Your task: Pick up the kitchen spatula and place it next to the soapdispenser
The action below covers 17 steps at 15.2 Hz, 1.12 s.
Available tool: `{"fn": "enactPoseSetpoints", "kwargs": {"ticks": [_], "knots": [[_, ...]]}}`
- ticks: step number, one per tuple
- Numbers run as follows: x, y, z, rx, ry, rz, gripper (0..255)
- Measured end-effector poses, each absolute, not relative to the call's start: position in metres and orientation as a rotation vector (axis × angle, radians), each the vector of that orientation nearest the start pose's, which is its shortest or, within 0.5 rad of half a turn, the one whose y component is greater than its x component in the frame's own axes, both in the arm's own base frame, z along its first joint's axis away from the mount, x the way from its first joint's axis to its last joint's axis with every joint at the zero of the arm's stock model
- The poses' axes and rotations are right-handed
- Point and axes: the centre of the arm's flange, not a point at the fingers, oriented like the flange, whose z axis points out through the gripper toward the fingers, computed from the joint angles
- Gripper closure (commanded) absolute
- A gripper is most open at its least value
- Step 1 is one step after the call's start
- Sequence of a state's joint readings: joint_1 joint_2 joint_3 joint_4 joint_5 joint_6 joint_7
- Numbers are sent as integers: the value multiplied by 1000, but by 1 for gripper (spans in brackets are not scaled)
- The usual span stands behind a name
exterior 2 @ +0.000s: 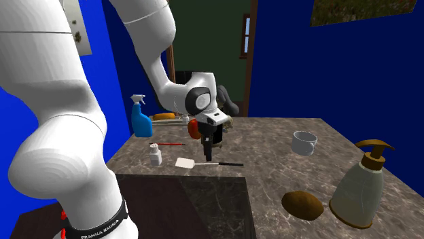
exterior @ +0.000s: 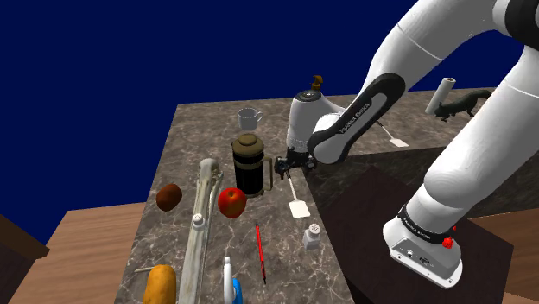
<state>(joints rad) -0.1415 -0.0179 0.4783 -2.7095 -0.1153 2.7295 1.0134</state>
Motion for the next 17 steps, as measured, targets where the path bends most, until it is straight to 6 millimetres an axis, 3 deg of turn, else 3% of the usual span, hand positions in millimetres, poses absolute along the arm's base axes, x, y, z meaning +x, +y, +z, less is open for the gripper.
{"fn": "enactPoseSetpoints", "kwargs": {"ticks": [7,13,14,17], "knots": [[389,140,197,-3026,905,-100,0],[389,139,193,-3026,904,-101,0],[389,139,193,-3026,904,-101,255],[389,139,193,-3026,904,-101,255]]}}
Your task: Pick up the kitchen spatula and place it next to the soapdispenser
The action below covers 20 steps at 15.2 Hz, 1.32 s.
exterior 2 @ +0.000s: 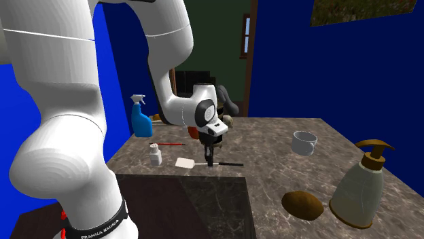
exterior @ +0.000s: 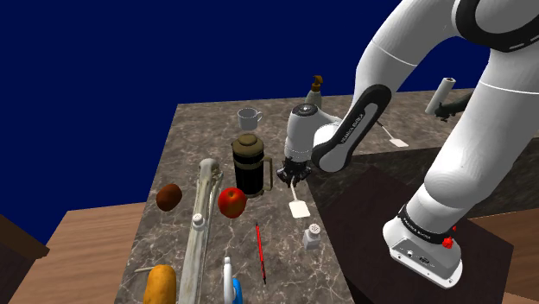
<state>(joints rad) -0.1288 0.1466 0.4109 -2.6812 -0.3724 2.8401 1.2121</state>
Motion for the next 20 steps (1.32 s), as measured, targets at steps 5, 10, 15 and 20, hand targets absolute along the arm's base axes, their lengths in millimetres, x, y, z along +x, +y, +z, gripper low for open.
{"fn": "enactPoseSetpoints", "kwargs": {"ticks": [5,10,15,20], "knots": [[389,139,193,-3026,904,-101,255],[389,140,204,-3027,903,-102,255],[389,140,229,-3027,904,-102,255],[389,139,257,-3027,904,-102,255]]}}
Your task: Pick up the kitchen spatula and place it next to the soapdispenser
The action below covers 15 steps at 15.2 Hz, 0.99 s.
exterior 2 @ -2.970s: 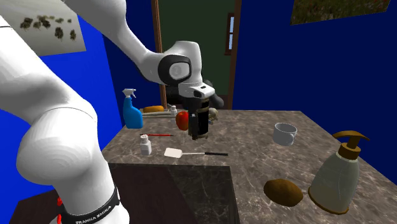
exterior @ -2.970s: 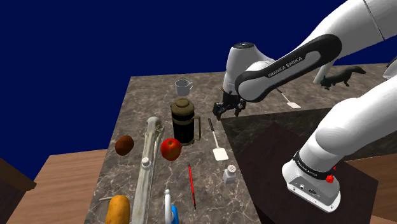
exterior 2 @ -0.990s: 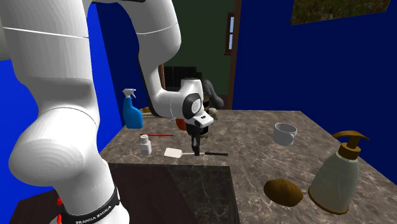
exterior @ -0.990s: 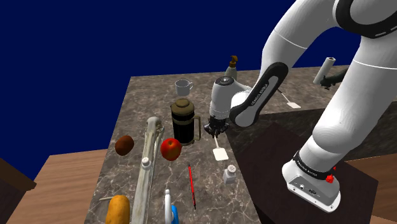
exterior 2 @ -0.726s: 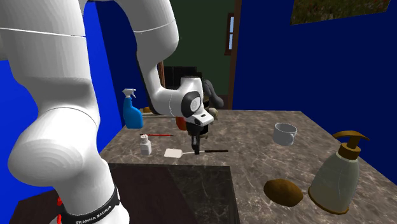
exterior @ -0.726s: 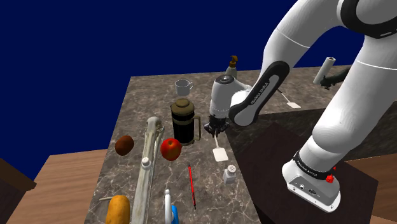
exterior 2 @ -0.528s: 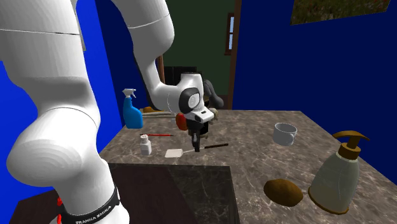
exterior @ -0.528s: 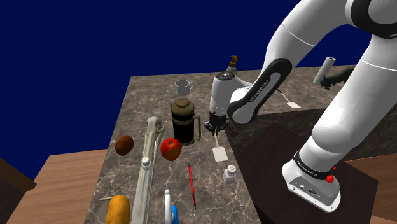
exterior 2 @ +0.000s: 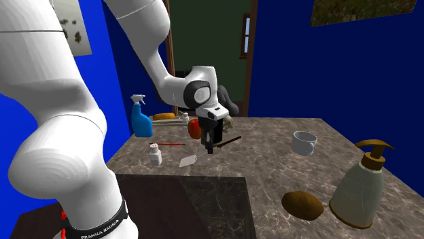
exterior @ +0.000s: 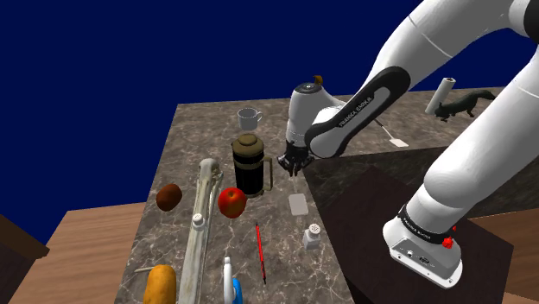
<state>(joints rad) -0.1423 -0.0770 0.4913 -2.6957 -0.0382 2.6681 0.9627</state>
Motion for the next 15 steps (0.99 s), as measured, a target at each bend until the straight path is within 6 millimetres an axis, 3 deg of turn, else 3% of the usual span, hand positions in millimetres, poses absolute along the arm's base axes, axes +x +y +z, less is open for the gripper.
{"fn": "enactPoseSetpoints", "kwargs": {"ticks": [15], "knots": [[388,139,336,-3026,904,-102,255]]}}
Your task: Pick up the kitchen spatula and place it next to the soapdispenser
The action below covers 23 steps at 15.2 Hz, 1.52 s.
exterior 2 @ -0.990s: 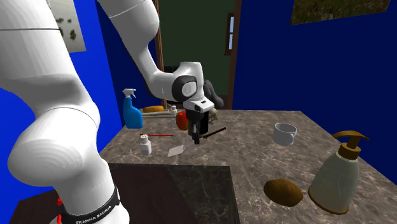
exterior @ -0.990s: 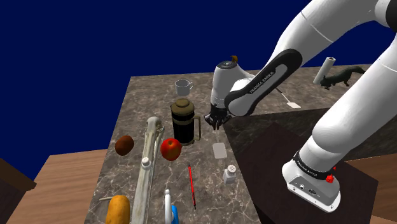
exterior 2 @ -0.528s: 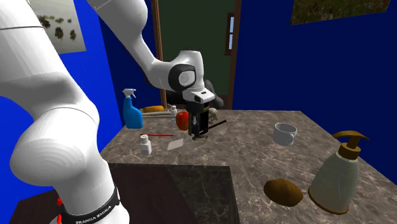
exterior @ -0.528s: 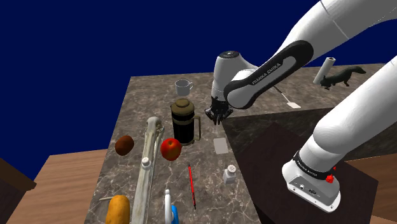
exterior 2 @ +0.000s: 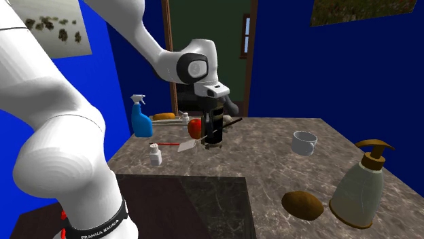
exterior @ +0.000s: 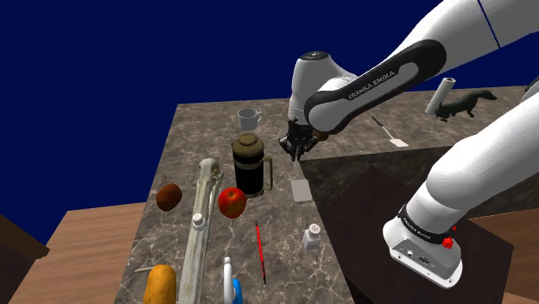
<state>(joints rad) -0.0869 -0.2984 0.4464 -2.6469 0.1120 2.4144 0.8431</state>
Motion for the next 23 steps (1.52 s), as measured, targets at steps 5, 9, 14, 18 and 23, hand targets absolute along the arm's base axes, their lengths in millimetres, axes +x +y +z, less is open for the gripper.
{"fn": "enactPoseSetpoints", "kwargs": {"ticks": [5,9,14,18,23], "knots": [[388,139,362,-3026,904,-102,255],[390,140,382,-3026,904,-102,255],[389,139,409,-3026,904,-101,255],[388,139,430,-3026,904,-101,255],[390,140,457,-3026,904,-101,255]]}}
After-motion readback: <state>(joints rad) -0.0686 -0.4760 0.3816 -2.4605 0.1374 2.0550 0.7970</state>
